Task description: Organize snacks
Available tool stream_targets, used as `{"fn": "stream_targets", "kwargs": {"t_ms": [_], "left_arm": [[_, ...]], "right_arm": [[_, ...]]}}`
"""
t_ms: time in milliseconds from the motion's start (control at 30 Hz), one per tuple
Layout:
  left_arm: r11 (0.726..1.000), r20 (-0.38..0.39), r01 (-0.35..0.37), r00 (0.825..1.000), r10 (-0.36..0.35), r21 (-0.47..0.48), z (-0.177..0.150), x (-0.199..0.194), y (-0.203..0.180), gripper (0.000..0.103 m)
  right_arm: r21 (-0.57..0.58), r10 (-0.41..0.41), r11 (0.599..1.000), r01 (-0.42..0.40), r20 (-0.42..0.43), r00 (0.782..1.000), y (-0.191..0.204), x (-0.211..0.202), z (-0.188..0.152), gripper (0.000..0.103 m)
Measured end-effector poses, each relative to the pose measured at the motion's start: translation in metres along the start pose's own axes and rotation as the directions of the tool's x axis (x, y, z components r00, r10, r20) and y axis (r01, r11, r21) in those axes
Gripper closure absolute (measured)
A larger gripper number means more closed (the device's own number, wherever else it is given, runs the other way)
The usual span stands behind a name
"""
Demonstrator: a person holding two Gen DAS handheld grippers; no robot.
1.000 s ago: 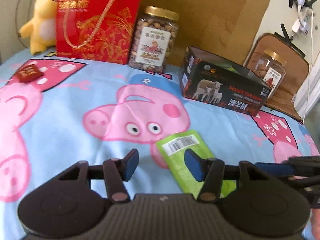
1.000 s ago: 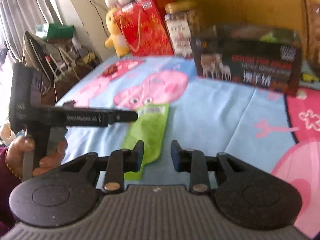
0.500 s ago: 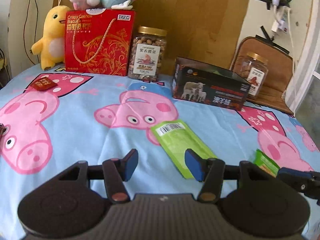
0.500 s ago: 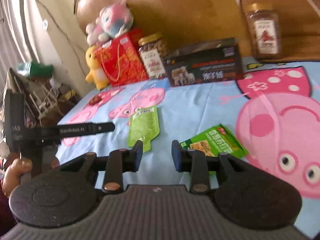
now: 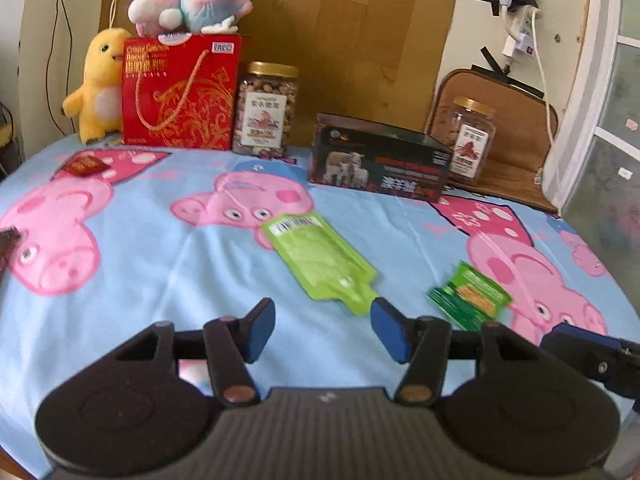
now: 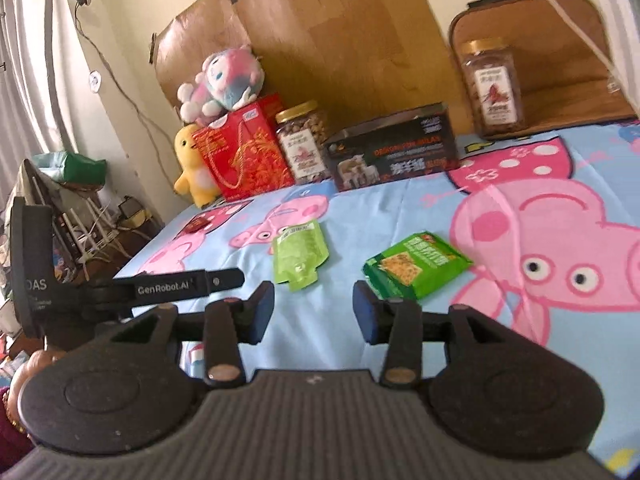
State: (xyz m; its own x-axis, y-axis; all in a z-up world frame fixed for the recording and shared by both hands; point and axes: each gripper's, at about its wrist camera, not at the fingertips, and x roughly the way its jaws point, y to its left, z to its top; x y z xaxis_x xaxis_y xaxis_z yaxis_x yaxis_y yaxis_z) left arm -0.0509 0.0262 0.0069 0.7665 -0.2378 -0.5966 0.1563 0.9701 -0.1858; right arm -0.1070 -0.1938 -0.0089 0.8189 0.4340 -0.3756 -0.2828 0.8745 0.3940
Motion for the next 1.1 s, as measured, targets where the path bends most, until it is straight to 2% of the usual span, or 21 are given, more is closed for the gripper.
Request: {"fn": "stream_targets", "kwargs": {"t_ms": [100,167,267,467,833,1033,1100], "left_arm": [[0.999,-0.02,0.03,0.999,-0.031,-0.032,-0.01,0.006,-0.01,0.042],[1.0,-0.03,0.025,0.999,-0.025,0.005,-0.016,0.01,-0.021,0.041],[0.999,-0.019,0.01,1.0,-0.01,0.035,-0.022,0.01,-0.031,0.025],[0.998,-0.029,-0.013,0.999,0.015,0.063,-0.026,0.014,-0.039,0.03],[0.995,-0.037,-0.031,0.999,0.034,0.097,-0.031,0.015,-0.046,0.028],[0.994,-0.048,-0.032,0.998,0.037,0.107,-0.031,0.017,-0.048,0.026],[0.993,-0.048,-0.036,0.998,0.041,0.112,-0.032,0.017,-0.049,0.018]], "right_arm": [[-0.013,-0.036,0.999,0.036,0.008,0.999,0.0,-0.005,-0.008,0.055],[-0.025,-0.054,0.998,0.054,-0.008,0.998,-0.001,-0.002,-0.012,0.055],[-0.011,-0.069,0.998,0.069,-0.025,0.997,-0.007,0.001,-0.015,0.055],[0.052,-0.064,0.996,0.068,-0.074,0.995,-0.016,0.007,-0.02,0.055],[0.064,-0.106,0.992,0.111,-0.065,0.992,-0.019,0.001,-0.019,0.055],[0.062,-0.097,0.993,0.101,-0.069,0.993,-0.02,-0.001,-0.019,0.054],[0.062,-0.097,0.993,0.102,-0.077,0.992,-0.021,0.0,-0.019,0.049]]}}
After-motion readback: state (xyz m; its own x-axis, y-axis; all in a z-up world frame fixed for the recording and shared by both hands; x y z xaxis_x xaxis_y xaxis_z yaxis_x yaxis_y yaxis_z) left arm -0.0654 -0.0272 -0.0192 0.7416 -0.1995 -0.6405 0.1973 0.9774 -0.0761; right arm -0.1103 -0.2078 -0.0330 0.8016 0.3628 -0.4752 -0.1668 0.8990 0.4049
